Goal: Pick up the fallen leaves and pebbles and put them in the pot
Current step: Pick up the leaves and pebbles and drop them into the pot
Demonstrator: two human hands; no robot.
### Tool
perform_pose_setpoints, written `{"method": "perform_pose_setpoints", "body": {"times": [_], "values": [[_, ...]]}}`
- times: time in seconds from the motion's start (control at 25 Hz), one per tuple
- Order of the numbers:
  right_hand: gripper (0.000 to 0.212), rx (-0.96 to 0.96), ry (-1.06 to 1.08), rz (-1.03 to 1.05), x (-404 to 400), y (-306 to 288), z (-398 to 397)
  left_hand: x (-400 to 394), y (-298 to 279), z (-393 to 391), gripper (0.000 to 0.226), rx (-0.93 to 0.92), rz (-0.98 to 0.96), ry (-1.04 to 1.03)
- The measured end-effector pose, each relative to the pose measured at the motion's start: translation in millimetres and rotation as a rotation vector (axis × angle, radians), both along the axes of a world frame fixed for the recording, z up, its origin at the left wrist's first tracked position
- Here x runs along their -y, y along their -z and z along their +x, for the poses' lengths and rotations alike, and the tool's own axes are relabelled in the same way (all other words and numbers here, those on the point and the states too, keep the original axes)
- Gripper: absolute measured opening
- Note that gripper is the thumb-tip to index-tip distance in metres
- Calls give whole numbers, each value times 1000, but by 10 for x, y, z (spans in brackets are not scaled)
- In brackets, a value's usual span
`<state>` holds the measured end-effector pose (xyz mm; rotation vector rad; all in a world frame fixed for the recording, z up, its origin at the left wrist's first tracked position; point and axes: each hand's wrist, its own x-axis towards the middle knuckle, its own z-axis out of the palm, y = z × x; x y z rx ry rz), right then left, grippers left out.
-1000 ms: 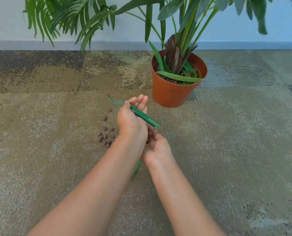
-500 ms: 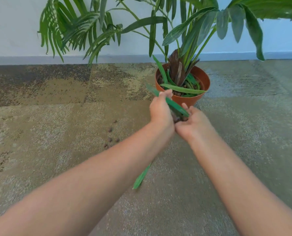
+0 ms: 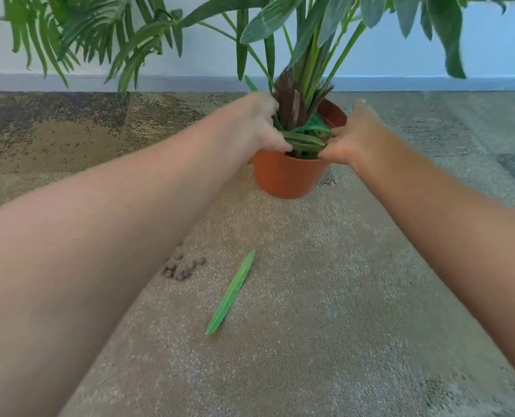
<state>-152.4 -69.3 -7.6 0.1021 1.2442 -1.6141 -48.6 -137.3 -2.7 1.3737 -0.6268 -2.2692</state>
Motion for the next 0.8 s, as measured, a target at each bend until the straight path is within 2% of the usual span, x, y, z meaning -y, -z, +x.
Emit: {"method": "perform_pose_setpoints", "body": {"times": [0.08,0.16,0.24,0.28,0.36,0.44,0.48,0.56,0.64,0.72,0.76,0.8], "values": [[66,-85,-41,82,22,60,-174,8,14,106,53,-187,-3,77],[63,-165,-30,94,75,87,-294,10,43,153,50,-171,-103,103],[57,-300,10,99,120,100,-308,12,101,215,45,-79,-233,71],[53,-416,36,92,117,120,-259,-12,129,264,40,-27,-285,42],[31,-824,93,64,21,185,-68,-56,226,366,27,87,-401,29],[12,-1249,142,-57,-179,316,202,-50,381,536,21,258,-484,80],[8,-1364,93,-132,-296,427,334,-35,478,660,22,354,-518,93],[10,-1486,-209,-187,-523,733,547,-11,713,992,24,536,-568,82],[21,-1611,-727,-109,-757,1076,694,-21,1000,1360,30,711,-582,78],[33,-1742,-1237,-17,-960,1392,807,-41,1294,1703,31,904,-654,164],[40,-1781,-1377,15,-1044,1520,865,-45,1418,1831,36,963,-710,235],[46,-1814,-1424,42,-1107,1620,914,-43,1506,1914,47,989,-757,301]]}}
